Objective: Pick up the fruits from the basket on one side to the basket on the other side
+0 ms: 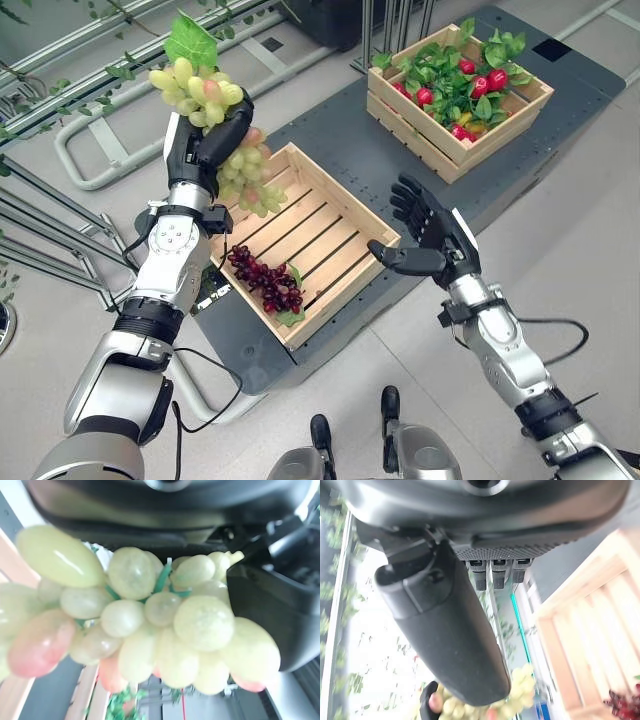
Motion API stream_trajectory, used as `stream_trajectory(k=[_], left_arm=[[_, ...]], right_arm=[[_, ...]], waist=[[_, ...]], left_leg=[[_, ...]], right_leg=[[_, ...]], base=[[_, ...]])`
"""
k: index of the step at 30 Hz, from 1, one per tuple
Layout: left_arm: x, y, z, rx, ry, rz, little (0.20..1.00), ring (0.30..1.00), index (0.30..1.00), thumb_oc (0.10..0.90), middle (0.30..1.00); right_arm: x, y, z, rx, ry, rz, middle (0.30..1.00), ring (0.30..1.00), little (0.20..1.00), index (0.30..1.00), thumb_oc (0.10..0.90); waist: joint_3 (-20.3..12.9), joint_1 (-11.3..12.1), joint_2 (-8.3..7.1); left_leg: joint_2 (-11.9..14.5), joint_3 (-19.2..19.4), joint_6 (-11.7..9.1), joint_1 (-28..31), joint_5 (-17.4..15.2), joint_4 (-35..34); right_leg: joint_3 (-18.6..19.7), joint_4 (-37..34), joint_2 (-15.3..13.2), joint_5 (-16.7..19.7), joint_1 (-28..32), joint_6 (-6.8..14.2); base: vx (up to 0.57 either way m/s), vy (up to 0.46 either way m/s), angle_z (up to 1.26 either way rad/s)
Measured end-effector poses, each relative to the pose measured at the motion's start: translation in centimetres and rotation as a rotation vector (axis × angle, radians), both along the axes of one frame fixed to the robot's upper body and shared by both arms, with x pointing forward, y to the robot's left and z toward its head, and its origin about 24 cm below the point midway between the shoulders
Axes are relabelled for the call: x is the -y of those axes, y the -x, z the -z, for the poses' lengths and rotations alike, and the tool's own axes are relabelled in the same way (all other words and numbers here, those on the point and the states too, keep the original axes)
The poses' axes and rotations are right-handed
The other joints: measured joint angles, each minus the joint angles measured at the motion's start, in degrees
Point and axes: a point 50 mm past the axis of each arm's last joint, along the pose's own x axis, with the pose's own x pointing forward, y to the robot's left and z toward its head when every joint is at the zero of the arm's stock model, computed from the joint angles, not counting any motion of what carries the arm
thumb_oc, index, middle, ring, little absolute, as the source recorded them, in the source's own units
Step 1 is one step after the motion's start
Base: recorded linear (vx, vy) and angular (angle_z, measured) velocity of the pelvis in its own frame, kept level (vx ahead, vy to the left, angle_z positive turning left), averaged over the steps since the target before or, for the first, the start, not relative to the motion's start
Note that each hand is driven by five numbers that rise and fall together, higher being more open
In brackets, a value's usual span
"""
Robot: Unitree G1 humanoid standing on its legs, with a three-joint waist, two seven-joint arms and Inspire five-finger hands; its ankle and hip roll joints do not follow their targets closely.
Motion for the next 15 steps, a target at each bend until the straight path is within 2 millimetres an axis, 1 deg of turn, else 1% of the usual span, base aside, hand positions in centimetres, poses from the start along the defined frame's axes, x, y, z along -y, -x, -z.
stream_trajectory(k=[1, 2, 3, 4, 5, 7, 8, 9, 11, 13, 15], left_arm=[[0.3, -0.1, 0.0, -0.007, -0.020, 0.033, 0.300, 0.300, 0.300, 0.400, 0.300], [0.5, -0.1, 0.0, -0.013, -0.034, 0.055, 0.300, 0.300, 0.300, 0.400, 0.300], [0.9, -0.2, 0.0, -0.022, -0.064, 0.089, 0.300, 0.300, 0.300, 0.400, 0.300], [1.4, -0.3, -0.2, -0.039, -0.115, 0.134, 0.300, 0.300, 0.300, 0.400, 0.300], [1.6, -0.4, -0.3, -0.046, -0.134, 0.155, 0.300, 0.300, 0.300, 0.400, 0.300], [2.4, -0.3, -0.7, -0.045, -0.182, 0.219, 0.300, 0.300, 0.300, 0.400, 0.300], [2.6, -0.3, -0.8, -0.043, -0.192, 0.235, 0.300, 0.300, 0.300, 0.400, 0.300], [3.0, -0.4, -1.1, -0.040, -0.210, 0.263, 0.300, 0.300, 0.300, 0.400, 0.300], [3.7, -0.5, -1.5, -0.040, -0.237, 0.299, 0.300, 0.300, 0.300, 0.400, 0.300], [4.5, -0.7, -2.2, -0.028, -0.270, 0.350, 0.300, 0.300, 0.300, 0.400, 0.300], [5.5, -0.7, -3.4, 0.006, -0.294, 0.398, 0.300, 0.300, 0.300, 0.400, 0.300]], right_arm=[[-0.2, -0.6, -1.2, 0.014, 0.026, -0.011, 0.900, 0.900, 0.900, 0.900, 0.800], [-0.3, -1.0, -1.9, 0.022, 0.033, -0.016, 0.900, 0.900, 0.900, 0.900, 0.800], [-0.4, -1.4, -2.9, 0.021, 0.015, -0.028, 0.900, 0.900, 0.900, 0.900, 0.800], [-0.8, -1.9, -4.0, 0.011, -0.002, -0.052, 0.900, 0.900, 0.900, 0.900, 0.800], [-1.1, -2.1, -4.4, 0.005, -0.011, -0.068, 0.900, 0.900, 0.900, 0.900, 0.800], [-2.0, -2.5, -5.6, -0.012, -0.024, -0.139, 0.900, 0.900, 0.900, 0.900, 0.800], [-2.3, -2.5, -5.7, -0.020, -0.034, -0.159, 0.900, 0.900, 0.900, 0.900, 0.800], [-2.9, -2.7, -6.0, -0.036, -0.047, -0.195, 0.900, 0.900, 0.900, 0.900, 0.800], [-3.3, -3.2, -6.1, -0.074, -0.056, -0.225, 0.900, 0.900, 0.900, 0.900, 0.800], [-3.6, -3.8, -6.2, -0.119, -0.074, -0.243, 0.900, 0.900, 0.900, 0.900, 0.800], [-3.8, -4.3, -6.5, -0.148, -0.097, -0.250, 0.900, 0.900, 0.900, 0.900, 0.800]], waist=[[0.0, 0.2, 0.00], [0.0, 0.4, 0.00], [0.0, 0.7, -0.01], [0.0, 1.0, -0.01], [0.0, 1.0, -0.01], [0.0, 1.8, -0.01], [0.0, 1.9, -0.01], [0.0, 2.5, -0.01], [0.0, 2.7, -0.02], [0.0, 3.2, -0.02], [0.0, 3.9, -0.02]], left_leg=[[0.0, -0.2, 0.0, 0.0, 0.0, 0.0], [0.0, -0.4, 0.0, 0.0, 0.0, 0.0], [0.0, -1.4, 0.0, 0.0, 0.0, 0.0], [0.0, -1.6, 0.1, -0.1, 0.2, 0.0], [0.0, -1.6, 0.0, -0.1, 0.2, 0.0], [0.0, -1.6, 0.1, 0.0, 0.2, 0.0], [0.0, -1.6, 0.1, 0.0, 0.2, 0.0], [0.0, -1.7, 0.1, 0.2, 0.2, 0.0], [0.0, -1.9, 0.1, 0.4, 0.2, 0.0], [0.0, -2.7, 0.1, 0.6, 0.2, 0.0], [-0.1, -3.1, 0.2, 0.7, 0.5, 0.0]], right_leg=[[-0.1, 0.0, 0.0, 0.0, 0.0, 0.0], [-0.2, 0.0, 0.0, 0.0, 0.1, 0.0], [-0.7, 0.0, 0.0, 0.0, 0.2, 0.0], [-1.0, 0.0, -0.1, 0.0, 0.2, 0.0], [-1.1, 0.0, -0.1, 0.0, 0.3, 0.0], [-1.3, 0.0, -0.1, 0.0, 0.5, 0.0], [-1.3, 0.0, -0.2, 0.0, 0.5, 0.0], [-1.4, 0.0, -0.2, 0.0, 0.7, 0.0], [-1.5, 0.0, -0.2, 0.0, 1.1, 0.0], [-2.2, 0.0, -0.3, 0.0, 1.5, 0.0], [-2.8, 0.0, -0.4, 0.0, 2.0, 0.0]], base=[[-0.05, -0.080, 0.05], [-0.04, -0.108, 0.08], [-0.03, -0.101, 0.13], [-0.01, -0.098, 0.15], [-0.01, -0.072, 0.12], [0.00, -0.085, 0.04], [0.01, -0.094, 0.02], [0.01, -0.076, 0.03], [0.00, -0.058, 0.07], [0.02, -0.061, 0.14], [0.04, -0.057, 0.14]])
